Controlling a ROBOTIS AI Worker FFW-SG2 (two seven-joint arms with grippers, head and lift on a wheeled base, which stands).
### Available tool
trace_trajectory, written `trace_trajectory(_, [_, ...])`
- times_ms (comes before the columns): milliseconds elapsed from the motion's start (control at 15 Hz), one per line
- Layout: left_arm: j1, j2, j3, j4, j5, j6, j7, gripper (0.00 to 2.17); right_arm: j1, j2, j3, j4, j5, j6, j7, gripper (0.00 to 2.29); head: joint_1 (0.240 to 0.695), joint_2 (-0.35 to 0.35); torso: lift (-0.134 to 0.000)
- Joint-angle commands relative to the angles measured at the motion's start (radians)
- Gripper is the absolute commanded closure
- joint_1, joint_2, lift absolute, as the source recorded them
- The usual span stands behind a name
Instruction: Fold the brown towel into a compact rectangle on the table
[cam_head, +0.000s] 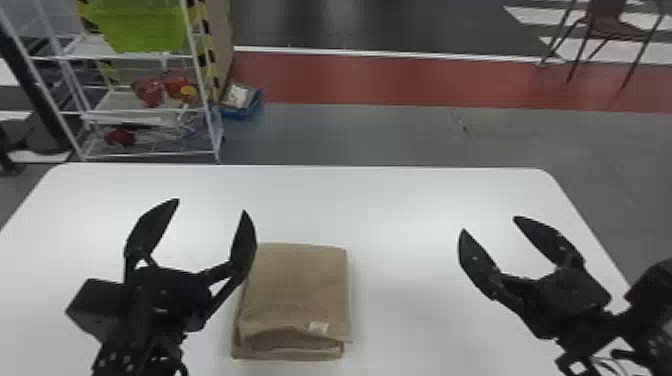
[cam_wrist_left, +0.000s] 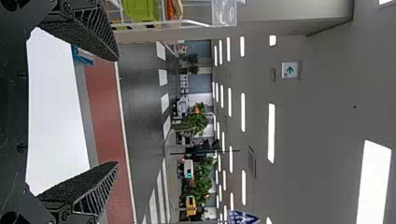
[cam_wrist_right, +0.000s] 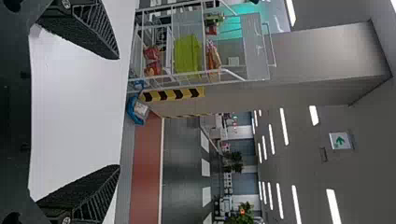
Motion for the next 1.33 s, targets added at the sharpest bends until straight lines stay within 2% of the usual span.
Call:
trace_trajectory(0, [0.008, -0.005, -0.015, 0.005, -0.004, 0.011, 0.016, 0.1, 0.035, 0.001, -0.002, -0.024, -0.021, -0.023, -0.017, 0.05, 0.695, -0.1, -0.122])
trace_trajectory(200, [0.008, -0.003, 0.02, -0.007, 0.018, 0.09, -0.027, 0.12, 0.044, 0.001, -0.028, -0.02, -0.072, -0.02, -0.012, 0.05, 0.695, -0.113, -0.122])
trace_trajectory(400, [0.008, 0.004, 0.075, -0.03, 0.047, 0.139, -0.056, 0.12, 0.046, 0.001, -0.032, -0.021, -0.067, -0.02, -0.024, 0.05, 0.695, -0.107, -0.122])
trace_trajectory(533, [-0.002, 0.009, 0.12, -0.038, 0.078, 0.146, -0.056, 0.12, 0.044, 0.001, -0.021, -0.023, -0.047, -0.02, -0.03, 0.05, 0.695, -0.094, -0.122])
trace_trajectory(733, [-0.008, 0.017, 0.132, -0.044, 0.107, 0.143, -0.035, 0.13, 0.034, 0.001, -0.008, -0.023, -0.022, -0.017, -0.043, 0.05, 0.695, -0.054, -0.122])
trace_trajectory(1267, [-0.017, 0.018, 0.129, -0.041, 0.121, 0.121, -0.012, 0.13, -0.003, 0.001, 0.014, -0.004, 0.013, -0.004, -0.06, 0.05, 0.695, -0.015, -0.122])
